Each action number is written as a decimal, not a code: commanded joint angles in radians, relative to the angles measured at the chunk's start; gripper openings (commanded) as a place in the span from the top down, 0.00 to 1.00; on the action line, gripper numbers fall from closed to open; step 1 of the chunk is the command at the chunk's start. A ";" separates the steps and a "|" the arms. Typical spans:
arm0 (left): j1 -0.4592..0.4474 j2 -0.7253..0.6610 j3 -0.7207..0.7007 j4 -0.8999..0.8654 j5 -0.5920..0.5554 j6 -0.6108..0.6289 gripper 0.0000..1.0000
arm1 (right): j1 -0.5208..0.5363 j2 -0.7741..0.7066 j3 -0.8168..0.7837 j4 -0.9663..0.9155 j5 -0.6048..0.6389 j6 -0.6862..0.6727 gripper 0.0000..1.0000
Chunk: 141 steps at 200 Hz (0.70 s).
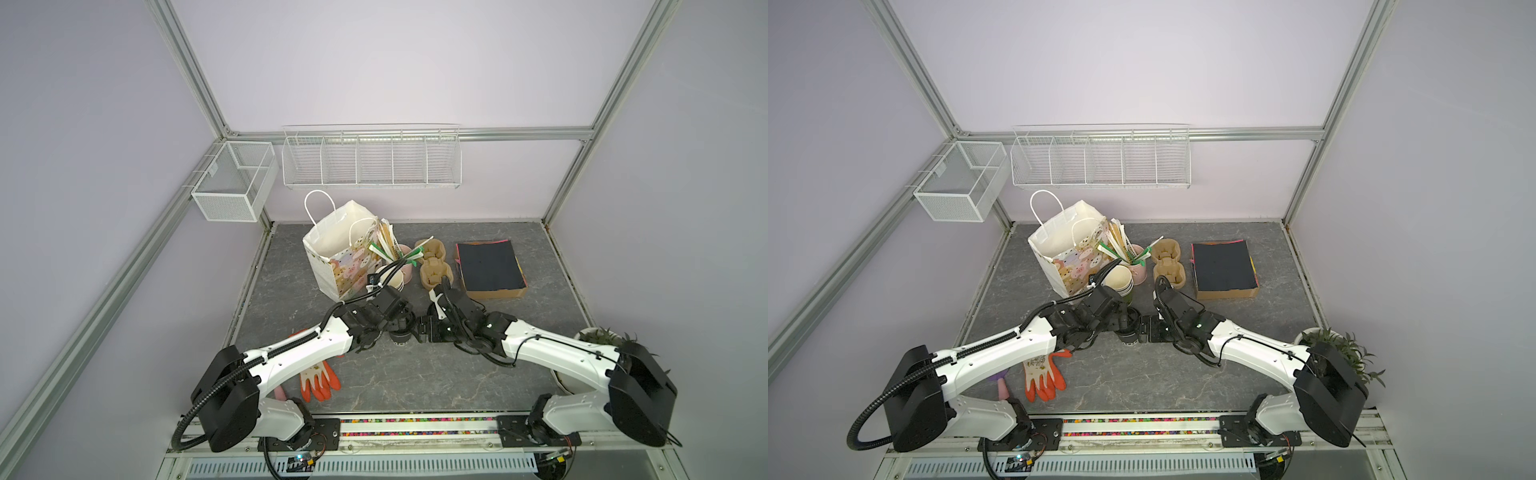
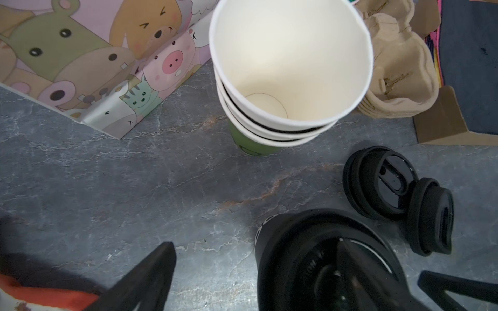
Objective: Pack a coffee takeout order
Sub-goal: Press the lid on the coffee cup.
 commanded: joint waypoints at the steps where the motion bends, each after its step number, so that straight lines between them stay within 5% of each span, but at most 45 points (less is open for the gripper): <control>1: -0.003 0.066 -0.087 -0.203 0.076 0.032 0.06 | 0.005 0.032 -0.019 0.027 0.024 0.023 0.09; 141: -0.003 0.036 -0.212 -0.129 0.111 0.000 0.07 | 0.035 0.101 -0.057 -0.054 0.153 0.127 0.09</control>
